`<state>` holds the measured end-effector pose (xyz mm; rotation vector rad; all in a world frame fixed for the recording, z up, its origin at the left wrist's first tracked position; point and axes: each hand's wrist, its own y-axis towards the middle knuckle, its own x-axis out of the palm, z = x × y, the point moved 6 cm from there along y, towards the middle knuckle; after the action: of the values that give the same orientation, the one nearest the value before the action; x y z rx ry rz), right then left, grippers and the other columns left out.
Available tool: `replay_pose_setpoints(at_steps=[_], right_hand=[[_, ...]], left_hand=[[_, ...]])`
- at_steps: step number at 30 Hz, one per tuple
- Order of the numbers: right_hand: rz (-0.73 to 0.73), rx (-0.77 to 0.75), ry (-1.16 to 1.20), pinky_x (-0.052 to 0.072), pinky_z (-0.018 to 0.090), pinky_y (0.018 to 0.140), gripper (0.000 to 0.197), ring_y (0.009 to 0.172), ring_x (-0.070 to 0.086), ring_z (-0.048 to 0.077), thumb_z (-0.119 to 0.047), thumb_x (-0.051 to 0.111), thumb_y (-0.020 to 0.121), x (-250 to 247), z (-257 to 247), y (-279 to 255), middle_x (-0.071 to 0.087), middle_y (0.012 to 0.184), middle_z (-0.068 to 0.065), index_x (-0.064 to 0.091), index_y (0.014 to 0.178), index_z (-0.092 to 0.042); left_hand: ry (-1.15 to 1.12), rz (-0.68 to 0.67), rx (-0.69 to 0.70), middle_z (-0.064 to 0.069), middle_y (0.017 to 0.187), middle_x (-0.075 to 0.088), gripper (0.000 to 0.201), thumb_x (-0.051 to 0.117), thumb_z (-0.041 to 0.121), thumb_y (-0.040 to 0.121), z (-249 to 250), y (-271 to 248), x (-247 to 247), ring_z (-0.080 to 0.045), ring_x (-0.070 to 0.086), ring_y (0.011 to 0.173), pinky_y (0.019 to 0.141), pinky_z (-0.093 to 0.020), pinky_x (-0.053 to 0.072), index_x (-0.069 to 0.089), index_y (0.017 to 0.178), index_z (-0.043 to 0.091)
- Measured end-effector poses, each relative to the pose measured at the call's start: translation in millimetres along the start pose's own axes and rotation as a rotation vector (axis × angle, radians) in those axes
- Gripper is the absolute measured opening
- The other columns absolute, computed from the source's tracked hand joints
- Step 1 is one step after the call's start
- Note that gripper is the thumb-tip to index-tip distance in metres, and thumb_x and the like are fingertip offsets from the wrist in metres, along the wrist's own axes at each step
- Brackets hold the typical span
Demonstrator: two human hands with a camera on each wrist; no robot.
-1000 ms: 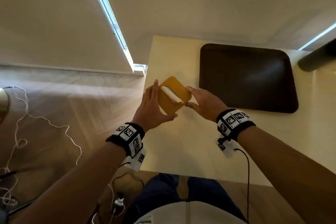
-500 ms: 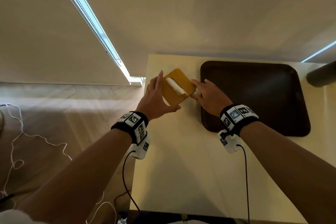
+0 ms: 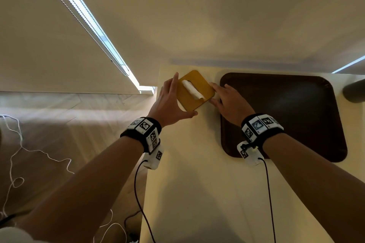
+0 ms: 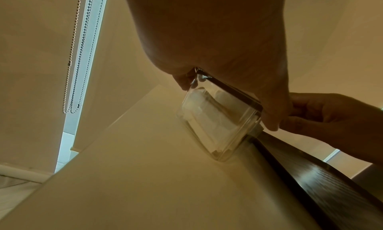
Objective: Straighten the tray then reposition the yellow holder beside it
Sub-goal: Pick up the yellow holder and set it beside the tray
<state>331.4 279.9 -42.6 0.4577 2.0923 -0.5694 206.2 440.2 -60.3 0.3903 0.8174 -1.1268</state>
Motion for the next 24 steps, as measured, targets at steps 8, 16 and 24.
replay_pose_setpoints(at_steps=[8, 16, 24], right_hand=[[0.194, 0.036, 0.109, 0.045, 0.039, 0.096, 0.05, 0.111, 0.052, 0.021, -0.039, 0.052, 0.095, -5, 2, -13, 0.054, 0.128, 0.01, 0.039, 0.136, -0.014], [0.053, 0.206, 0.339, 0.046, 0.041, 0.098, 0.062, 0.116, 0.052, 0.014, -0.049, 0.057, 0.09, 49, -8, -41, 0.056, 0.131, 0.002, 0.036, 0.14, -0.019], [0.127, 0.166, 0.449, 0.04, 0.04, 0.104, 0.081, 0.129, 0.045, 0.022, -0.04, 0.066, 0.087, 47, -26, -25, 0.047, 0.143, 0.01, 0.016, 0.149, -0.026]], left_hand=[[-0.181, 0.005, -0.068, -0.011, 0.16, 0.022, 0.136, 0.074, 0.077, 0.06, -10, -2, -5, -0.022, 0.03, 0.144, 0.11, -0.037, 0.035, -0.004, 0.157, 0.021], [-0.233, -0.057, -0.118, -0.014, 0.159, 0.032, 0.101, 0.059, 0.066, 0.085, -22, -2, -5, -0.028, 0.039, 0.141, 0.112, -0.048, 0.04, 0.01, 0.158, 0.016], [-0.261, -0.006, -0.058, -0.008, 0.149, 0.047, 0.091, 0.062, 0.065, 0.085, -30, -17, -2, -0.015, 0.047, 0.133, 0.112, -0.042, 0.042, 0.025, 0.153, 0.017]])
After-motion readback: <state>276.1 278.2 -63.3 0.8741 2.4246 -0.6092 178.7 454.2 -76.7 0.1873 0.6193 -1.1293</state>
